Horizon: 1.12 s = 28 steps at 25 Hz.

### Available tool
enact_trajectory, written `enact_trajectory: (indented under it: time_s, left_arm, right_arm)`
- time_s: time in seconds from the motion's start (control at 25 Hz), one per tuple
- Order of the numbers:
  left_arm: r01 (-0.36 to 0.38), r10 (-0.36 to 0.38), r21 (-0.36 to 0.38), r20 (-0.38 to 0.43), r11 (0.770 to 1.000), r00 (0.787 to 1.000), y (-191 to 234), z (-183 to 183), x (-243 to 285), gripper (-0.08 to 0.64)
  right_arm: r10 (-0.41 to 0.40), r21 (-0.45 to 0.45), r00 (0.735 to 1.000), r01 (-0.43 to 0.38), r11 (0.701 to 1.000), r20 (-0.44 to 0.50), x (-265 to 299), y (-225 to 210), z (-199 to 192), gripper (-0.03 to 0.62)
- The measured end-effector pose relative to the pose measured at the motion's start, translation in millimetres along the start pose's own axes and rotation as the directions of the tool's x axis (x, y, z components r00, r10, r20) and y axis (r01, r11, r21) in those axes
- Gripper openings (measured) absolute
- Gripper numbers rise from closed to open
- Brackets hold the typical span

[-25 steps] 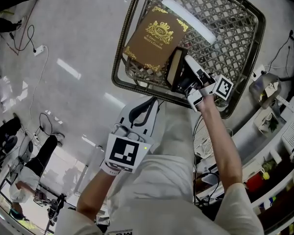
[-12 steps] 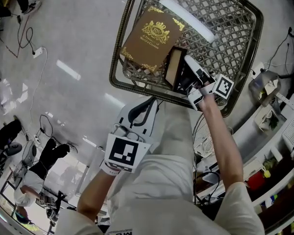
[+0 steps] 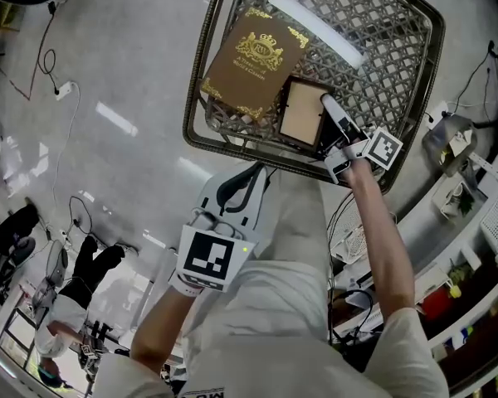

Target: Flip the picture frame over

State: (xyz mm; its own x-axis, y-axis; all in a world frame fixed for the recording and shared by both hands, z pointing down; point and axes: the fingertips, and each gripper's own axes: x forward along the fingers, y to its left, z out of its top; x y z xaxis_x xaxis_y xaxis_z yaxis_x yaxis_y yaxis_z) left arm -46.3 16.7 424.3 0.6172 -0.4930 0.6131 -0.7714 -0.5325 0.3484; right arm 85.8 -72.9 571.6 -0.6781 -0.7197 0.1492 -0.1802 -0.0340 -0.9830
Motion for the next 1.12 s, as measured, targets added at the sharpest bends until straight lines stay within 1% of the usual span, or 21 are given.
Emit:
enact_trajectory:
  time_s: [0.12, 0.2, 0.28, 0.36, 0.4, 0.48, 0.52, 0.56, 0.6, 0.68, 0.72, 0.76, 0.88, 1.0, 1.04, 1.08, 1.12]
  left_arm:
    - [0.005, -0.005, 0.013, -0.003, 1.000, 1.000, -0.9, -1.3, 0.4, 0.025]
    - [0.002, -0.002, -0.005, -0.005, 1.000, 1.000, -2.9, 0.6, 0.8, 0.025]
    - [0.003, -0.003, -0.012, -0.005, 1.000, 1.000, -4.4, 0.8, 1.4, 0.025]
    - [0.005, -0.006, -0.010, -0.005, 1.000, 1.000, -5.2, 0.1, 1.7, 0.025]
    - [0.007, -0.007, -0.007, -0.006, 1.000, 1.000, -5.6, -0.2, 1.7, 0.025]
    - [0.010, -0.010, 0.004, -0.005, 1.000, 1.000, -6.0, -1.1, 1.5, 0.025]
    - [0.011, -0.011, 0.008, -0.006, 1.000, 1.000, -6.1, -1.3, 1.4, 0.026]
    - [0.010, -0.010, 0.004, -0.006, 1.000, 1.000, -6.4, -0.9, 1.3, 0.025]
    - [0.008, -0.008, -0.001, -0.007, 1.000, 1.000, -6.6, -0.4, 1.2, 0.025]
    - [0.009, -0.009, 0.004, -0.006, 1.000, 1.000, -6.3, -1.0, 1.1, 0.025]
    - [0.010, -0.010, 0.008, -0.006, 1.000, 1.000, -6.3, -1.3, 1.1, 0.025]
    - [0.009, -0.009, 0.005, -0.005, 1.000, 1.000, -6.6, -0.9, 1.1, 0.025]
    - [0.009, -0.009, -0.009, -0.003, 1.000, 1.000, -6.7, 0.4, 1.1, 0.026]
    - [0.009, -0.009, -0.009, -0.004, 1.000, 1.000, -6.4, -0.7, -0.4, 0.026]
    - [0.010, -0.010, -0.006, -0.003, 1.000, 1.000, -6.5, -1.0, -1.2, 0.025]
    - [0.012, -0.012, 0.001, -0.002, 1.000, 1.000, -6.4, -1.2, -1.9, 0.025]
    - [0.014, -0.014, 0.010, 0.001, 1.000, 1.000, -6.4, -1.0, -2.7, 0.025]
  right_arm:
    - [-0.087, -0.097, 0.996, 0.085, 0.992, -0.019, -4.5, -10.2, -0.7, 0.127]
    - [-0.139, -0.157, 0.990, 0.131, 0.979, -0.040, -6.1, -15.2, -2.8, 0.129]
    - [-0.189, -0.211, 0.980, 0.173, 0.962, -0.060, -7.7, -20.3, -5.2, 0.158]
    - [-0.243, -0.275, 0.967, 0.215, 0.937, -0.072, -9.1, -24.8, -6.1, 0.175]
    - [-0.268, -0.316, 0.960, 0.232, 0.920, -0.077, -9.2, -25.9, -5.8, 0.178]
    - [-0.324, -0.407, 0.942, 0.263, 0.875, -0.087, -9.5, -28.0, -6.1, 0.186]
    - [-0.359, -0.459, 0.928, 0.279, 0.844, -0.095, -10.1, -29.8, -7.3, 0.187]
    - [-0.399, -0.518, 0.911, 0.293, 0.804, -0.105, -11.0, -32.1, -8.8, 0.187]
    - [-0.442, -0.584, 0.890, 0.301, 0.754, -0.111, -12.0, -34.7, -10.5, 0.187]
    - [-0.523, -0.705, 0.845, 0.304, 0.640, -0.110, -13.5, -39.4, -12.8, 0.192]
    - [-0.554, -0.750, 0.826, 0.300, 0.590, -0.105, -13.7, -40.8, -13.3, 0.199]
    - [-0.575, -0.781, 0.812, 0.295, 0.551, -0.099, -13.6, -41.3, -13.2, 0.217]
    - [-0.621, -0.838, 0.781, 0.290, 0.462, -0.072, -12.5, -40.1, -8.9, 0.222]
    - [-0.668, -0.892, 0.744, 0.289, 0.349, -0.020, -14.4, -37.1, -0.7, 0.222]
    - [-0.675, -0.902, 0.737, 0.287, 0.324, -0.008, -15.1, -34.9, 1.7, 0.222]
    - [-0.678, -0.907, 0.735, 0.285, 0.308, 0.001, -15.5, -31.9, 3.5, 0.222]
    - [-0.677, -0.911, 0.736, 0.283, 0.302, 0.004, -15.4, -28.4, 4.5, 0.222]
